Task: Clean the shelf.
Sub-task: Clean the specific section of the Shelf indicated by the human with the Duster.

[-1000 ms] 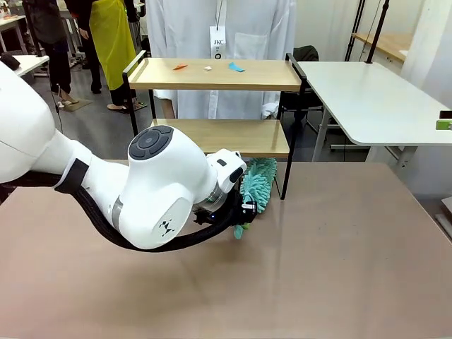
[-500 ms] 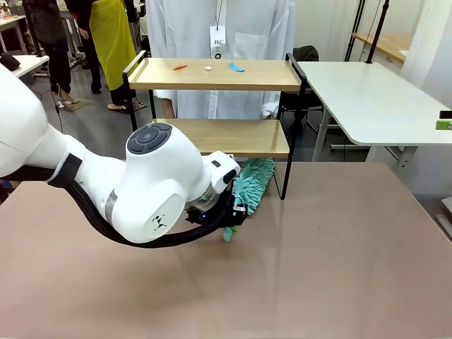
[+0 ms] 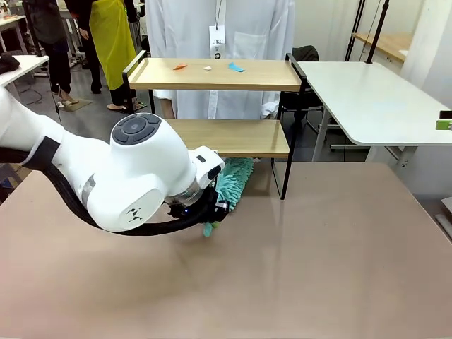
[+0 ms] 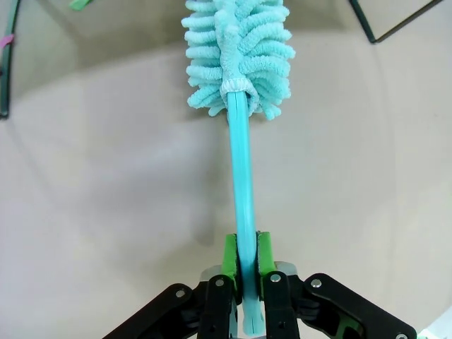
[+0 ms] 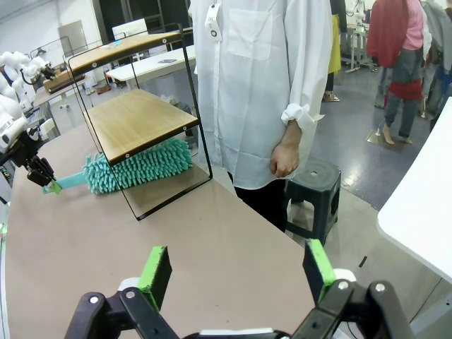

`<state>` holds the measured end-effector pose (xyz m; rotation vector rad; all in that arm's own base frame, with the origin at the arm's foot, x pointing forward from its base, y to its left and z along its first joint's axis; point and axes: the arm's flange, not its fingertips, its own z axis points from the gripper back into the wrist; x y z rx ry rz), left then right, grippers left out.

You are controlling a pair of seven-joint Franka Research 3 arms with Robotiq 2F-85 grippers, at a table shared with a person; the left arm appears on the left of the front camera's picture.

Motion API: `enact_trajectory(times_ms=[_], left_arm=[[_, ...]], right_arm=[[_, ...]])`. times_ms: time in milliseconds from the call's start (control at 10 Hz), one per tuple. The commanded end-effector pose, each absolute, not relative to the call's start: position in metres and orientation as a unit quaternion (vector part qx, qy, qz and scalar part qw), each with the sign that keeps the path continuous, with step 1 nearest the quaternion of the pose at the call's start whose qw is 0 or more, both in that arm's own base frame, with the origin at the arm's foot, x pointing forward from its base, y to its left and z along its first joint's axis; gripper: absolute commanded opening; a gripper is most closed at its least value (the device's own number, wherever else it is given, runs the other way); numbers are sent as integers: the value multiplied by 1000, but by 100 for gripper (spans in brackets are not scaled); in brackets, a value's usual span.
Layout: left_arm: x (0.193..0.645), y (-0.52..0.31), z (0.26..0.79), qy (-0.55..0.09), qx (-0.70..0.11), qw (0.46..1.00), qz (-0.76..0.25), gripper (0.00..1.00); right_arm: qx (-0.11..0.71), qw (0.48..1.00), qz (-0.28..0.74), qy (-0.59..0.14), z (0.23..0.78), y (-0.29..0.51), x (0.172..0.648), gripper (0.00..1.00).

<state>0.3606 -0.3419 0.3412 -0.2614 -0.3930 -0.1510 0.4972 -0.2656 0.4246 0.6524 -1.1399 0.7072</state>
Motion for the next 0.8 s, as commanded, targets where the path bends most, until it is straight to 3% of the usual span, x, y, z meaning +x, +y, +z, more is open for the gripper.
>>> enact_trajectory(times_ms=[0, 700], left_arm=[[350, -336, 336, -200, -98, 974, -48, 13], [326, -272, 338, -213, -11, 977, 6, 13]], right_arm=[[295, 733, 324, -520, 427, -264, 497, 100], [295, 733, 324, -520, 427, -264, 497, 100]])
